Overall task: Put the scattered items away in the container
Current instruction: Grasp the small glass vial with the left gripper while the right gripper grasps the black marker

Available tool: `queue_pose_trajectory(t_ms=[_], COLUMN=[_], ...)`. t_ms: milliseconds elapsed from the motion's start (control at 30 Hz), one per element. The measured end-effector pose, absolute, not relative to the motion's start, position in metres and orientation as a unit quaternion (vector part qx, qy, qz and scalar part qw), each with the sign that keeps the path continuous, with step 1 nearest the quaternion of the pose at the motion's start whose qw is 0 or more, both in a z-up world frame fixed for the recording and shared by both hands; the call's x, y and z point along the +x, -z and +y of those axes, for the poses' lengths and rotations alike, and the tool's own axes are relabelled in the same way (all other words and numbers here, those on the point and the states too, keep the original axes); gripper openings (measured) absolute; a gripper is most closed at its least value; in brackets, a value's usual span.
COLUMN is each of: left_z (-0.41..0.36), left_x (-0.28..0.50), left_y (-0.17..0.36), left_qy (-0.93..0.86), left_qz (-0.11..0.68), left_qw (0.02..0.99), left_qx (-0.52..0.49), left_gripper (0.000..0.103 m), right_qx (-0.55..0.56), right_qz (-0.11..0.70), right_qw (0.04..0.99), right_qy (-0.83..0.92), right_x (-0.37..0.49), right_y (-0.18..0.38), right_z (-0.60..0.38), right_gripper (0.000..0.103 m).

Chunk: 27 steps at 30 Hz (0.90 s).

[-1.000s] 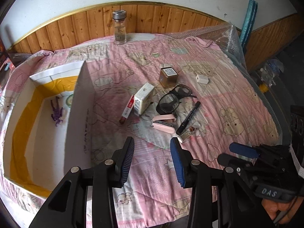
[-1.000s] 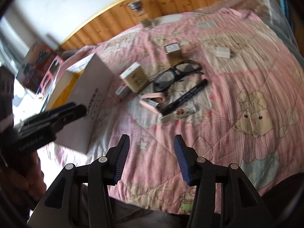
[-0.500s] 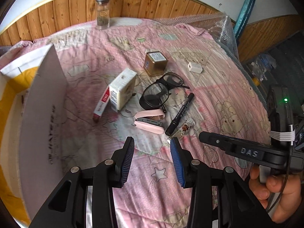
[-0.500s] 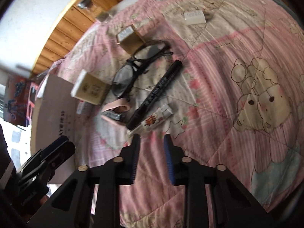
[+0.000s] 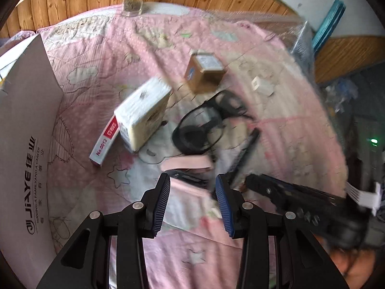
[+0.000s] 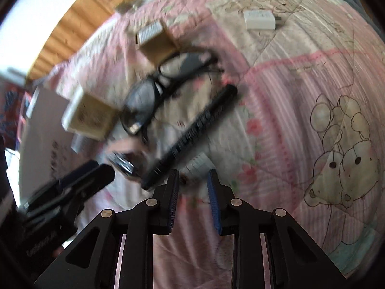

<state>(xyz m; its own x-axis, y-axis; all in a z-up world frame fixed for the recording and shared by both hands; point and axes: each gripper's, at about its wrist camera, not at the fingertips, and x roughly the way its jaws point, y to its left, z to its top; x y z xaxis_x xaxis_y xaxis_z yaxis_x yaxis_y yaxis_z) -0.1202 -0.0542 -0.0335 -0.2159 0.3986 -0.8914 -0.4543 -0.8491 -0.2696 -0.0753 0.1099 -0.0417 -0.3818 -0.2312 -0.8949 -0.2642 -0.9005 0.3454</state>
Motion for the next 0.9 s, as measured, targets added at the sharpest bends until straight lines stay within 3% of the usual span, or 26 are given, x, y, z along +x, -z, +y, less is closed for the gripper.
queue_pose_trajectory(t_ms=[300,433,600,700,800,900], left_z=[-0.076,-0.064,-0.032,-0.018,-0.013,-0.010], left_x=[-0.095,-0.073,-0.059,-0.065,-0.062,-0.063], left_y=[0.054,0.036,0.032,0.047,0.045,0.040], left_qy=[-0.779,-0.776,-0.782,-0.757,-0.733,-0.732], left_qz=[0.070,0.057,0.082,0.077,0.069,0.073], left_qw=[0.256,0.334,0.384,0.402,0.431,0.435], left_qx=[-0.568,-0.532,-0.484,-0.509,-0.521,-0.520], left_gripper=[0.041,0.041,0.041,0.041,0.041,0.043], right_qx=[-0.557,-0.533,-0.565,-0.566,-0.562,-0.560], right_qz=[0.240,0.254,0.232,0.148,0.131,0.152], right_qw=[0.001,-0.007,-0.025,-0.030,-0.008,0.003], right_qy=[-0.795,-0.807,-0.791,-0.811,-0.817,-0.815], right_x=[-0.044,-0.061,-0.097,-0.109,-0.106,-0.100], right_y=[0.039,0.024,0.048,0.040,0.035,0.031], right_z=[0.119,0.128,0.123,0.117,0.137,0.161], right_gripper=[0.028,0.030,0.039,0.029,0.016,0.015])
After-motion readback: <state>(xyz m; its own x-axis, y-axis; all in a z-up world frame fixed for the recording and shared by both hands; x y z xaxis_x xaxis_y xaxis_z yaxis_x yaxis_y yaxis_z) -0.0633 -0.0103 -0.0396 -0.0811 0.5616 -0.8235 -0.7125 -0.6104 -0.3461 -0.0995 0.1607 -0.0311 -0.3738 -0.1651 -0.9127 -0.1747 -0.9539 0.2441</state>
